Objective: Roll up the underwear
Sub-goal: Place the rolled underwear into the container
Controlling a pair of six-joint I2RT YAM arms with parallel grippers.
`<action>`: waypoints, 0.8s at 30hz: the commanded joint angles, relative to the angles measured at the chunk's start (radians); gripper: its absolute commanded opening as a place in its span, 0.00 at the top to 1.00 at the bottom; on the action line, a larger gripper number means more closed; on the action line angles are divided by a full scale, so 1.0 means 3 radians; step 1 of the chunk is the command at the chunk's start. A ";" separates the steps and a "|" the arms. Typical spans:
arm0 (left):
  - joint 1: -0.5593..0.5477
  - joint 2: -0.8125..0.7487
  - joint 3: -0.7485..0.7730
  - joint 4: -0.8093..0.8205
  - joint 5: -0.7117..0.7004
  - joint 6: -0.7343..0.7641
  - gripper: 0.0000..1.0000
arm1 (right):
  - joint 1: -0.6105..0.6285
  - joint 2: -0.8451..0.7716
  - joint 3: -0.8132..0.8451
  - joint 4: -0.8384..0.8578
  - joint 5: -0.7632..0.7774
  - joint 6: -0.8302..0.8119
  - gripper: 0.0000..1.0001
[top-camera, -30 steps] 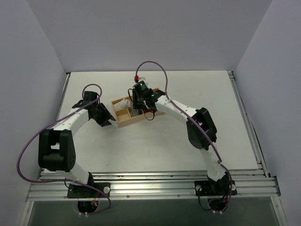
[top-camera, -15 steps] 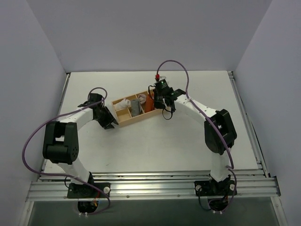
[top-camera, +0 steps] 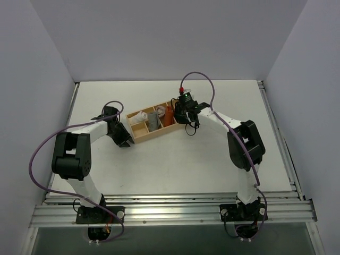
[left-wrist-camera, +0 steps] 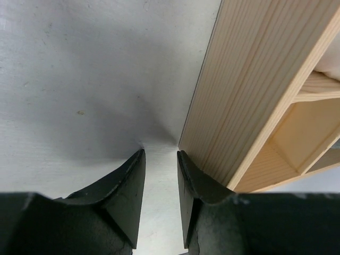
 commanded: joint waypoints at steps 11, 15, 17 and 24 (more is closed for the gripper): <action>0.0000 -0.0169 0.0178 -0.0188 -0.0153 0.0215 0.61 | -0.0072 0.0225 0.0085 0.0147 0.0094 -0.0318 0.94; 0.0020 -0.0537 0.0275 -0.0377 -0.0056 0.0204 0.60 | -0.0072 0.0082 0.0320 -0.0224 0.0139 -0.0212 0.91; 0.0000 -0.0909 0.0290 -0.0408 0.0041 0.0184 0.57 | -0.0077 -0.0045 0.0382 -0.0419 0.0104 -0.0048 0.80; -0.0209 -0.1811 0.0418 -0.0560 0.0394 0.0204 0.06 | 0.0091 -0.1465 -0.0491 -0.0282 -0.0131 0.0443 0.00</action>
